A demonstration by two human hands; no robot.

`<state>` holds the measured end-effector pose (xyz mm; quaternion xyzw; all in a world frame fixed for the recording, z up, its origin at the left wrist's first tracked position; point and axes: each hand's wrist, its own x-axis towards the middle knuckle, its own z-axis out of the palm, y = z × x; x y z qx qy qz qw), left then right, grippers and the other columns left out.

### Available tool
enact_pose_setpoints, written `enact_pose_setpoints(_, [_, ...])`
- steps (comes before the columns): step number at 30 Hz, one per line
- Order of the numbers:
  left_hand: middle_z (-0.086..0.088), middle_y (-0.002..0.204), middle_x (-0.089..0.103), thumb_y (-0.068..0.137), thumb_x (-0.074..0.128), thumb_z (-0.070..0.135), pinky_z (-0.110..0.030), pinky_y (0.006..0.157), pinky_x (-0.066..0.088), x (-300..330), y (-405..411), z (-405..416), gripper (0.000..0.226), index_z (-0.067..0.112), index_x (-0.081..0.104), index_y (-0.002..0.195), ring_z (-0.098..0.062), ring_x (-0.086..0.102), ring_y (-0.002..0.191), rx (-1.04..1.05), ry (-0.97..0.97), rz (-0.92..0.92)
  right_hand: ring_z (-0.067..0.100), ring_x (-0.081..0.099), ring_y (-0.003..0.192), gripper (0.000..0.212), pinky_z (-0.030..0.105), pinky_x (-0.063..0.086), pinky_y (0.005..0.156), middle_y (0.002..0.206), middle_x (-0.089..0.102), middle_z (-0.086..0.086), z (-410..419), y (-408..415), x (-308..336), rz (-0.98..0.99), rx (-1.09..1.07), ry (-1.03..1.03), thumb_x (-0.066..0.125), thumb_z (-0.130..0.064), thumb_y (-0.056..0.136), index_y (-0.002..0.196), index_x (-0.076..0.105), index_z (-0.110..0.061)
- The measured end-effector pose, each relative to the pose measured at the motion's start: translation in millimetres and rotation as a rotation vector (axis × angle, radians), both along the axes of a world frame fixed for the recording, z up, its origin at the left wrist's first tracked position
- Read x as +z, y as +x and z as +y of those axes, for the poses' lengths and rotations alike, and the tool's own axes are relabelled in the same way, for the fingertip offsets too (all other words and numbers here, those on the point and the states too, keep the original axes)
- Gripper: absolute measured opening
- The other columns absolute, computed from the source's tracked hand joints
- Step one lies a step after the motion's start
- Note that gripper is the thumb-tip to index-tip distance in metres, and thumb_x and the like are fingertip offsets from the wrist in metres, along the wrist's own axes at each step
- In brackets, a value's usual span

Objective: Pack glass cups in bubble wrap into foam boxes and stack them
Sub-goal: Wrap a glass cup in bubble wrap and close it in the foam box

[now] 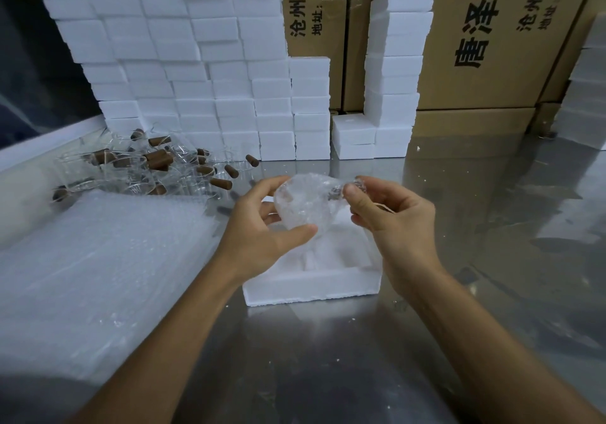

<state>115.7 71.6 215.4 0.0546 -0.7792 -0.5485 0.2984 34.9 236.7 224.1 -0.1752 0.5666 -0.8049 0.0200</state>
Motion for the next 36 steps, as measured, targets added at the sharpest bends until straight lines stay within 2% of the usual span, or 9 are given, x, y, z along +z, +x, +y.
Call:
enact_pose_setpoints(2, [0.01, 0.114, 0.067, 0.057, 0.093, 0.019, -0.022, 0.079, 0.056, -5.1, 3.5, -0.1, 0.067, 0.031, 0.06, 0.114, -0.009, 0.068, 0.101, 0.03, -0.009, 0.018, 0.011, 0.067, 0.064, 0.023, 0.021, 0.054, 0.057, 0.073, 0.072, 0.005, -0.5, -1.0, -1.7, 0.104, -0.032, 0.085, 0.082, -0.02, 0.077, 0.098, 0.076, -0.015])
enact_pose_setpoints(8, [0.017, 0.106, 0.063, 0.052, 0.085, 0.041, -0.015, 0.083, 0.046, -15.1, 13.7, 1.5, 0.062, 0.034, 0.055, 0.107, 0.0, 0.06, 0.098, 0.158, -0.111, -0.043, 0.014, 0.071, 0.065, 0.021, 0.022, 0.056, 0.067, 0.073, 0.075, 0.003, -4.1, -0.8, -8.2, 0.292, 0.005, 0.2, 0.075, -0.019, 0.088, 0.107, 0.073, -0.01])
enact_pose_setpoints(14, [-0.002, 0.099, 0.055, 0.048, 0.072, 0.032, -0.042, 0.077, 0.048, -27.8, 11.1, 0.9, 0.059, 0.022, 0.045, 0.1, -0.026, 0.055, 0.094, 0.147, -0.163, -0.18, 0.019, 0.07, 0.061, 0.004, 0.027, 0.057, 0.062, 0.067, 0.074, 0.004, -5.2, -3.0, -22.0, 0.31, 0.103, 0.344, 0.072, -0.019, 0.09, 0.089, 0.07, -0.015])
enact_pose_setpoints(18, [0.004, 0.099, 0.043, 0.044, 0.07, 0.03, -0.032, 0.077, 0.037, -32.0, 9.8, -1.3, 0.061, 0.015, 0.045, 0.098, -0.023, 0.042, 0.101, 0.198, -0.252, -0.189, 0.027, 0.071, 0.068, 0.006, 0.042, 0.06, 0.064, 0.071, 0.074, 0.0, -4.6, -6.0, -30.8, 0.35, 0.113, 0.421, 0.071, -0.027, 0.089, 0.087, 0.068, -0.023])
enact_pose_setpoints(22, [0.006, 0.097, 0.04, 0.046, 0.07, 0.032, -0.031, 0.076, 0.036, -32.5, 11.6, -2.3, 0.06, 0.014, 0.043, 0.097, -0.021, 0.039, 0.101, 0.203, -0.287, -0.185, 0.011, 0.073, 0.075, 0.006, 0.029, 0.059, 0.063, 0.076, 0.076, -0.007, -3.5, -9.8, -33.2, 0.426, 0.113, 0.46, 0.071, -0.033, 0.089, 0.088, 0.068, -0.028])
enact_pose_setpoints(25, [0.01, 0.098, 0.04, 0.05, 0.07, 0.035, -0.03, 0.077, 0.037, -34.3, 11.5, -4.7, 0.059, 0.016, 0.043, 0.099, -0.018, 0.038, 0.1, 0.212, -0.352, -0.189, 0.009, 0.074, 0.077, 0.004, 0.031, 0.06, 0.069, 0.079, 0.076, -0.007, -4.0, -14.5, -35.5, 0.411, 0.142, 0.442, 0.072, -0.028, 0.09, 0.089, 0.069, -0.027])
enact_pose_setpoints(29, [0.015, 0.1, 0.039, 0.051, 0.069, 0.034, -0.018, 0.077, 0.034, -37.1, 6.3, -3.0, 0.06, 0.021, 0.043, 0.104, -0.016, 0.039, 0.104, 0.26, -0.307, -0.168, 0.003, 0.073, 0.078, 0.005, 0.014, 0.052, 0.066, 0.079, 0.077, -0.01, -8.9, -14.5, -41.6, 0.408, 0.104, 0.444, 0.072, -0.028, 0.09, 0.092, 0.069, -0.032])
enact_pose_setpoints(33, [0.01, 0.11, 0.042, 0.054, 0.066, 0.035, -0.017, 0.079, 0.031, -41.5, 5.4, -1.9, 0.062, 0.027, 0.043, 0.111, -0.014, 0.04, 0.112, 0.251, -0.254, -0.173, 0.002, 0.071, 0.078, 0.011, 0.011, 0.05, 0.066, 0.079, 0.075, -0.015, -9.6, -13.6, -45.9, 0.428, 0.065, 0.488, 0.073, -0.028, 0.09, 0.087, 0.069, -0.037])
enact_pose_setpoints(36, [0.009, 0.114, 0.041, 0.059, 0.064, 0.047, -0.011, 0.082, 0.031, -43.2, 7.3, -5.9, 0.059, 0.03, 0.043, 0.112, -0.01, 0.039, 0.113, 0.215, -0.286, -0.175, -0.001, 0.065, 0.069, 0.005, 0.008, 0.046, 0.063, 0.08, 0.073, -0.018, -8.7, -16.0, -46.4, 0.446, 0.029, 0.526, 0.073, -0.026, 0.09, 0.088, 0.073, -0.031])
